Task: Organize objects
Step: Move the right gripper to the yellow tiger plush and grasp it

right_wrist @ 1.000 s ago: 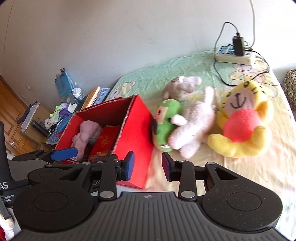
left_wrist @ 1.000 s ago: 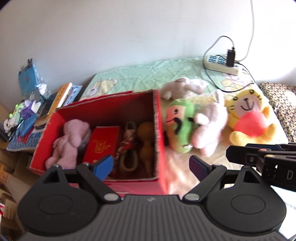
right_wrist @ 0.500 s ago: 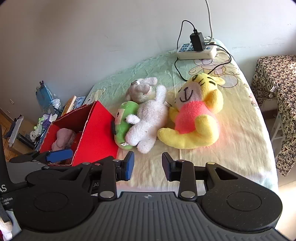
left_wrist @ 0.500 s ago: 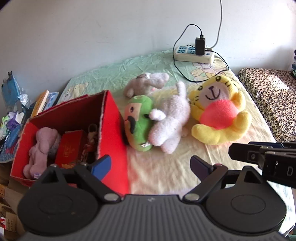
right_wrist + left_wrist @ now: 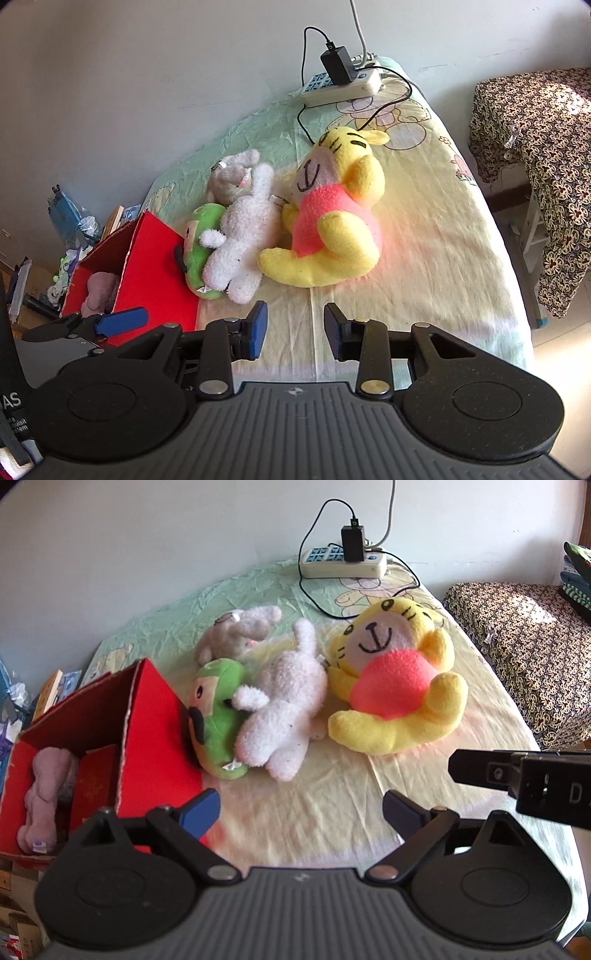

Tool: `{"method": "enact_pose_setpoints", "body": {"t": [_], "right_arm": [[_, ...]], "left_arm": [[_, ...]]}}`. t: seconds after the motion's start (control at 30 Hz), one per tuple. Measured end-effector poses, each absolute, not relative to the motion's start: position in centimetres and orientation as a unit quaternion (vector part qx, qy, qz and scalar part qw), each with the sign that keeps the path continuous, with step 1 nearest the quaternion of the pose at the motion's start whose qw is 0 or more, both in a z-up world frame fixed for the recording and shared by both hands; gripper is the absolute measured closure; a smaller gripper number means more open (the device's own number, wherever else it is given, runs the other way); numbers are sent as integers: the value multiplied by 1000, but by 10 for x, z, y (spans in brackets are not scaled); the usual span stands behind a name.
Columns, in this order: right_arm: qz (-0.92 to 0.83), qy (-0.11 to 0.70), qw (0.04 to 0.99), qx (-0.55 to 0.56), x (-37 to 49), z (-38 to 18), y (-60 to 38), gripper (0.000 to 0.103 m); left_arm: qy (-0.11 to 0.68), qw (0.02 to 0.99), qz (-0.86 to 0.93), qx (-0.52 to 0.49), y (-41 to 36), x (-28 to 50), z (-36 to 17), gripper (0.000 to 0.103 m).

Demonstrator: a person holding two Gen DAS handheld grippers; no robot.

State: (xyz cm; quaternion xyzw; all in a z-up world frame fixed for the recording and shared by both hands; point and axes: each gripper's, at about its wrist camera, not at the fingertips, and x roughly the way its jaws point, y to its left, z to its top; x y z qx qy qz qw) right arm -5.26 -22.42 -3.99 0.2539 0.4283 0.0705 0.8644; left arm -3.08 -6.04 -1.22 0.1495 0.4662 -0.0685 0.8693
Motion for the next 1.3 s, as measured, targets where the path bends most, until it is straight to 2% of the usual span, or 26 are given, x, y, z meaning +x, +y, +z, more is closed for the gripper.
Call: {"method": "enact_pose_setpoints", "body": {"t": [0.13,0.23,0.57,0.67,0.8,1.1,1.27,1.3], "right_arm": [[57,434,861,261,-50,-42,-234,66],[46,431,861,266,-48,-44,-241,59],[29,429,856,286,-40,-48,-259,59],[26,426,856,292,-36,-48,-263,59],[21,421,855,303,-31,-50,-267,59],[13,403,853,333,-11,-54,-277,58],[14,400,849,346,4,-61,-279,45],[14,400,848,347,8,-63,-280,45]], "left_arm": [[473,865,-82,147,-66,-22,-17,8],[473,863,-93,150,-73,-18,-21,8],[468,861,-108,167,-93,0,-26,7],[465,862,-114,167,-98,5,-27,1],[459,863,-127,168,-103,10,-28,1],[465,860,-171,118,-94,32,-35,1],[466,856,-209,77,-93,47,-38,1],[465,854,-223,69,-94,49,-39,1]]}}
